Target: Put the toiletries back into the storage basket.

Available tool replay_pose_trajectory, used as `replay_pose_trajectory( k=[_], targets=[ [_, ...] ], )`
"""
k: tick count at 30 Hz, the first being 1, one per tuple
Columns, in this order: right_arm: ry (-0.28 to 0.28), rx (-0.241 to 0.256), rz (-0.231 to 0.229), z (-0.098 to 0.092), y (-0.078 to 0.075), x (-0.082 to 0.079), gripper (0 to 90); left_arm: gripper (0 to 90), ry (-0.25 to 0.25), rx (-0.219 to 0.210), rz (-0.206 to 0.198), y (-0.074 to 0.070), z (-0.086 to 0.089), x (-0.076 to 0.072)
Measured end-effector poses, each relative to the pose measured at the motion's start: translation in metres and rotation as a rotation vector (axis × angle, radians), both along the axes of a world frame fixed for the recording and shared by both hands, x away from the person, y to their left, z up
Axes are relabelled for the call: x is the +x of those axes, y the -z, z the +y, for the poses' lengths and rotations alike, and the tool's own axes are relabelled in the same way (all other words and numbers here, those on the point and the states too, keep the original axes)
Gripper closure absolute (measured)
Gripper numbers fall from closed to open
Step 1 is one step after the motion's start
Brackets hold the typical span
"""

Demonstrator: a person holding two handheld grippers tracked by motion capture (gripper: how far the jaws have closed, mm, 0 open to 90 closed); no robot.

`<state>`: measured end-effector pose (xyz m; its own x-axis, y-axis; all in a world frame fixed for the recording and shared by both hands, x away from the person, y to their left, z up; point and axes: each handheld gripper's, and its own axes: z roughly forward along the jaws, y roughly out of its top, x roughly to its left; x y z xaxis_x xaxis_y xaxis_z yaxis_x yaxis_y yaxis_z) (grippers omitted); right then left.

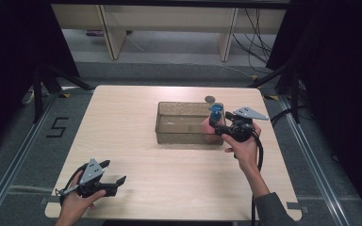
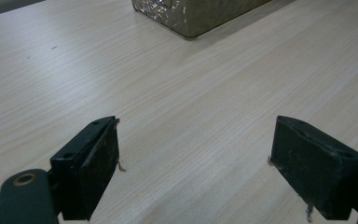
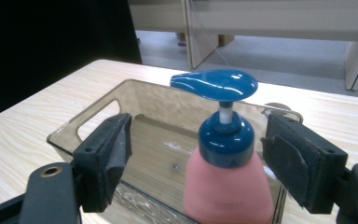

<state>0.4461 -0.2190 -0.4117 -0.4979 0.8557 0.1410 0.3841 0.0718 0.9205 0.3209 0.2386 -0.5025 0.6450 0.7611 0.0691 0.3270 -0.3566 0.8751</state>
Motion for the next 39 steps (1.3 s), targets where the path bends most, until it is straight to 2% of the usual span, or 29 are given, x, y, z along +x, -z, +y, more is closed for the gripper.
replay_pose_trajectory(
  k=[2,3,4,5,8,9,10,12,14,16,17,19,20,21,22,24,25,28,29,30,31,33,34,35,37,39],
  targets=[
    [-0.010,-0.002,0.012,0.001,0.000,-0.001,24.5,14.8,0.002,0.009,-0.006,-0.001,0.000,0.000],
    [-0.018,-0.011,-0.012,0.001,0.001,0.000,24.5,14.9,0.002,0.001,-0.002,0.000,0.000,0.000],
    [-0.005,-0.006,0.009,0.001,0.001,-0.002,24.5,14.8,0.000,0.001,0.001,0.000,0.000,0.000],
    [-0.008,-0.017,-0.015,0.001,0.002,-0.001,24.5,14.8,-0.002,-0.001,0.001,0.000,0.000,0.000],
    [0.003,0.009,0.017,0.002,0.003,-0.004,24.5,14.8,0.000,-0.002,-0.003,0.000,0.000,0.000],
    [-0.003,-0.007,0.001,0.001,0.003,-0.003,24.5,14.9,-0.001,-0.012,-0.003,0.000,-0.001,0.000],
    [-0.005,-0.003,0.006,0.001,0.003,-0.004,24.6,14.8,-0.002,0.005,0.001,0.000,0.000,0.000],
    [-0.008,-0.027,-0.004,0.000,0.003,-0.005,24.5,14.8,0.001,0.007,-0.009,-0.001,0.000,0.000],
    [-0.012,0.004,0.004,0.001,0.004,-0.006,24.6,14.8,0.000,0.002,-0.001,0.000,0.000,0.000],
    [-0.011,-0.003,0.007,0.001,0.003,-0.008,24.6,14.8,-0.003,-0.001,-0.003,0.000,0.000,0.000],
    [-0.012,0.000,0.028,0.002,0.003,-0.010,24.6,14.8,-0.003,-0.006,-0.003,0.000,0.000,0.000],
    [-0.011,-0.010,0.006,0.001,0.004,-0.010,24.5,14.8,-0.001,-0.017,-0.006,0.000,-0.001,0.000],
    [-0.015,0.003,0.008,0.002,0.004,-0.010,24.5,14.8,-0.002,0.005,-0.002,-0.001,0.000,0.000],
    [-0.016,0.002,0.013,0.003,0.003,-0.011,24.5,14.9,-0.005,-0.003,-0.001,0.000,0.000,0.000],
    [-0.013,-0.008,-0.001,0.002,0.003,-0.012,24.5,14.8,-0.002,-0.004,-0.004,0.000,0.000,0.000],
    [-0.013,-0.015,0.008,0.002,0.003,-0.013,24.5,14.8,-0.001,-0.016,-0.004,0.000,-0.001,0.000],
    [-0.018,0.005,0.009,0.003,0.003,-0.014,24.5,14.8,-0.003,-0.019,-0.003,0.000,-0.001,0.000],
    [-0.026,0.002,0.008,0.004,0.003,-0.015,24.5,14.8,0.001,-0.017,-0.009,0.000,-0.001,0.000],
    [-0.025,0.000,-0.008,0.004,0.003,-0.015,24.5,14.9,-0.004,-0.011,-0.003,0.000,-0.001,0.000],
    [-0.024,0.004,0.006,0.004,0.003,-0.017,24.5,14.9,-0.003,-0.012,-0.001,0.000,-0.001,0.000],
    [-0.015,-0.025,-0.003,0.002,0.002,-0.017,24.5,14.9,-0.003,-0.012,-0.004,0.000,0.000,0.000],
    [-0.019,0.008,0.013,0.004,0.002,-0.019,24.4,14.8,0.000,-0.016,-0.007,0.000,-0.001,0.000],
    [-0.021,0.013,0.010,0.004,0.003,-0.019,24.4,14.8,-0.002,-0.018,-0.004,0.000,-0.001,0.000],
    [-0.028,-0.004,-0.013,0.004,0.003,-0.019,24.4,14.8,-0.003,-0.016,-0.002,0.000,-0.001,0.000],
    [-0.028,0.009,0.009,0.005,0.003,-0.021,24.3,14.9,-0.001,-0.017,-0.007,0.000,-0.001,0.000],
    [-0.030,-0.003,-0.007,0.005,0.003,-0.022,24.2,14.9,-0.004,0.000,0.001,0.000,0.000,0.000]
  ],
)
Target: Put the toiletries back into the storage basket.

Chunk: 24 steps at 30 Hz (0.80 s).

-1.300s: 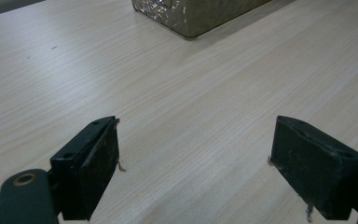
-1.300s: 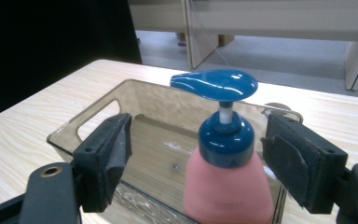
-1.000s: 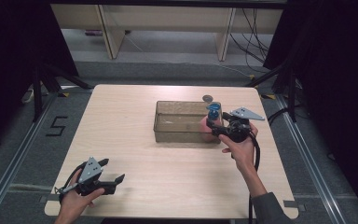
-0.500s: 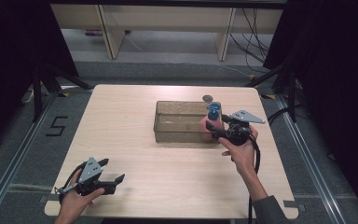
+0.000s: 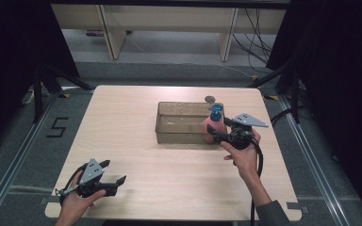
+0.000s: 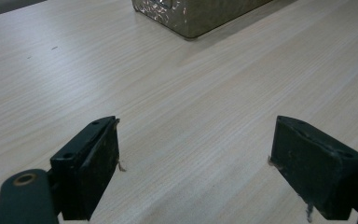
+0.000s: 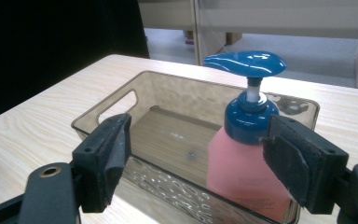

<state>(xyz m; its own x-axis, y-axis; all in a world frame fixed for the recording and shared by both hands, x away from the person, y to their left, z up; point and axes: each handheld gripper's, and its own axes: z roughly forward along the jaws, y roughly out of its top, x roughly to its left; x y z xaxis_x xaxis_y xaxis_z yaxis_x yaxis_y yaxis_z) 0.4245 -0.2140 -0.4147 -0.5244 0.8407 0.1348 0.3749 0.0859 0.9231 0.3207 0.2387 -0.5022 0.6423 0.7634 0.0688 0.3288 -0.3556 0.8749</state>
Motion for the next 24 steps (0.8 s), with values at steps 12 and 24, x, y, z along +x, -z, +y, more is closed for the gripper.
replay_pose_trajectory(
  k=[12,24],
  targets=[
    [-0.025,0.007,0.028,0.0030,0.0009,-0.0082,23.8,14.8,-0.002,0.006,-0.005,0.0001,0.0010,0.0012],
    [-0.034,0.009,-0.007,0.0020,0.0010,-0.0099,23.8,14.8,-0.003,0.012,-0.009,0.0000,0.0011,0.0021]
  ],
)
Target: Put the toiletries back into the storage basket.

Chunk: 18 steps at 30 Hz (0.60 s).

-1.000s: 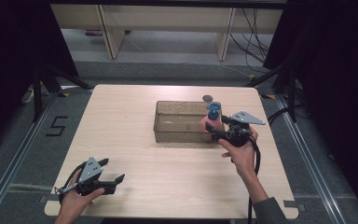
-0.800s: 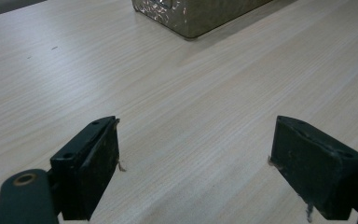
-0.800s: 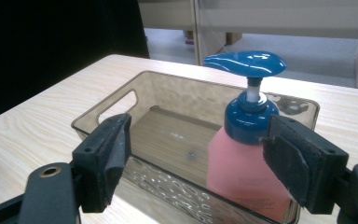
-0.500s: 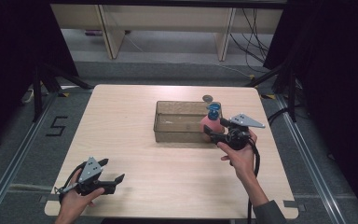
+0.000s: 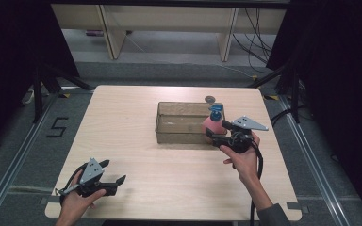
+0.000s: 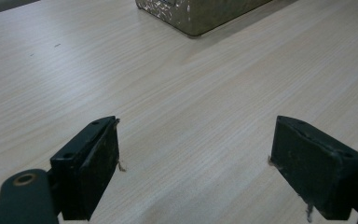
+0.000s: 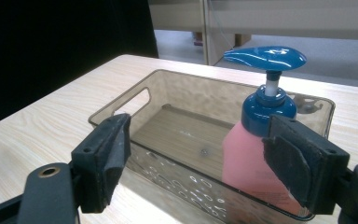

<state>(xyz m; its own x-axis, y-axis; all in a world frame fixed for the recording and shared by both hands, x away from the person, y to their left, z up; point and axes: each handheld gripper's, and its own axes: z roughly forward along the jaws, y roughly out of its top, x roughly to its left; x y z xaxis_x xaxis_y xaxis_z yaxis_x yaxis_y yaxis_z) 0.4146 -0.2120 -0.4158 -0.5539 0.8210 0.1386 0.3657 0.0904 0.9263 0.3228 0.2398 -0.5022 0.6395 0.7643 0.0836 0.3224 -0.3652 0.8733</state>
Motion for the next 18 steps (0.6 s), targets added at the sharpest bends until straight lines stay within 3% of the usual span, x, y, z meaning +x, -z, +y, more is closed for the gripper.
replay_pose_trajectory(
  k=[2,8,13,15,16,18],
  targets=[
    [-0.005,0.021,0.009,0.002,0.000,-0.001,23.8,14.9,-0.001,-0.002,-0.001,0.000,0.000,0.000],
    [-0.009,0.013,0.003,0.002,0.000,-0.005,23.6,14.8,0.006,-0.007,0.006,0.001,-0.002,-0.001],
    [-0.004,0.046,0.032,0.003,0.002,-0.011,23.5,14.8,0.007,-0.001,0.006,0.001,-0.001,-0.003],
    [-0.015,0.025,0.012,0.002,0.004,-0.010,23.3,14.8,0.006,-0.011,0.008,0.001,-0.001,-0.003],
    [-0.015,0.042,0.031,0.003,0.005,-0.012,23.2,14.9,0.007,-0.022,0.003,0.001,-0.002,-0.003],
    [-0.025,0.025,0.037,0.003,0.005,-0.013,23.0,14.9,0.011,-0.017,0.002,0.001,-0.002,-0.002]
  ],
)
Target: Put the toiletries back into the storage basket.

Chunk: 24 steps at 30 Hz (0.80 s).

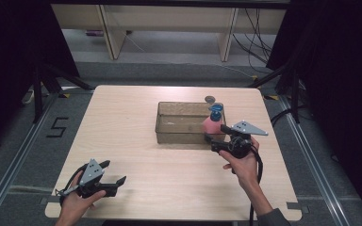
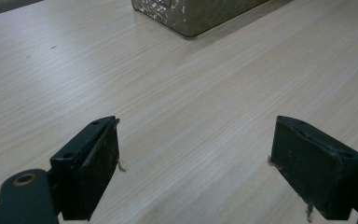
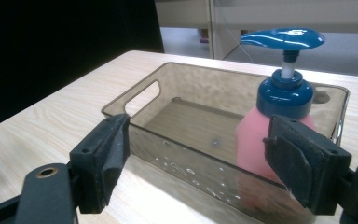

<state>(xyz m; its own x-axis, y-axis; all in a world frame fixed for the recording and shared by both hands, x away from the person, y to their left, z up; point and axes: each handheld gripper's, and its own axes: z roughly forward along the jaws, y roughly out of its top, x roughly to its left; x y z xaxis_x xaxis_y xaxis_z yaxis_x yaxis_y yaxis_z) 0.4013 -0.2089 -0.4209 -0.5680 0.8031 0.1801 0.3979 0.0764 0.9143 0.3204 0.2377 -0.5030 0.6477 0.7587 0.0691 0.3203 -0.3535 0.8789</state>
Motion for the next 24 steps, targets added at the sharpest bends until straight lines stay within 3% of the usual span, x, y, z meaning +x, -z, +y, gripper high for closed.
replay_pose_trajectory(
  k=[1,2,5,6,7,12,14,15,19,20,22,24],
  targets=[
    [0.002,-0.007,-0.025,0.000,0.001,0.000,23.0,14.8,-0.003,0.000,0.003,0.000,0.000,0.000],
    [0.001,0.015,-0.005,0.001,0.001,-0.001,23.0,14.8,-0.001,0.016,0.000,0.000,0.001,0.000],
    [-0.009,0.018,-0.005,0.003,0.002,-0.004,22.9,14.8,0.000,0.012,0.009,0.001,0.000,0.000],
    [-0.009,-0.003,-0.025,0.002,0.003,-0.004,22.9,14.8,-0.001,0.010,0.012,0.001,0.000,-0.001],
    [-0.017,0.012,-0.006,0.004,0.003,-0.006,22.9,14.8,-0.003,0.012,0.012,0.001,0.000,-0.001],
    [-0.030,0.021,0.000,0.006,0.004,-0.010,22.8,14.8,-0.004,0.012,0.005,0.000,0.001,0.000],
    [-0.029,0.001,-0.021,0.005,0.006,-0.011,22.8,14.8,-0.002,0.017,0.003,0.000,0.001,0.000],
    [-0.022,0.014,0.007,0.006,0.006,-0.013,22.8,14.8,-0.003,0.014,0.006,0.000,0.000,-0.001],
    [-0.035,0.010,0.000,0.005,0.009,-0.013,22.7,14.8,-0.003,-0.010,0.002,0.001,0.000,0.000],
    [-0.015,0.023,0.016,0.007,0.010,-0.016,22.7,14.8,-0.003,-0.009,0.002,0.001,0.000,0.000],
    [-0.033,-0.017,-0.018,0.004,0.011,-0.014,22.8,14.8,-0.003,-0.009,0.003,0.001,0.000,0.000],
    [-0.031,-0.010,0.001,0.004,0.012,-0.015,22.7,14.9,-0.006,-0.002,0.004,0.001,0.000,-0.001]
  ],
)
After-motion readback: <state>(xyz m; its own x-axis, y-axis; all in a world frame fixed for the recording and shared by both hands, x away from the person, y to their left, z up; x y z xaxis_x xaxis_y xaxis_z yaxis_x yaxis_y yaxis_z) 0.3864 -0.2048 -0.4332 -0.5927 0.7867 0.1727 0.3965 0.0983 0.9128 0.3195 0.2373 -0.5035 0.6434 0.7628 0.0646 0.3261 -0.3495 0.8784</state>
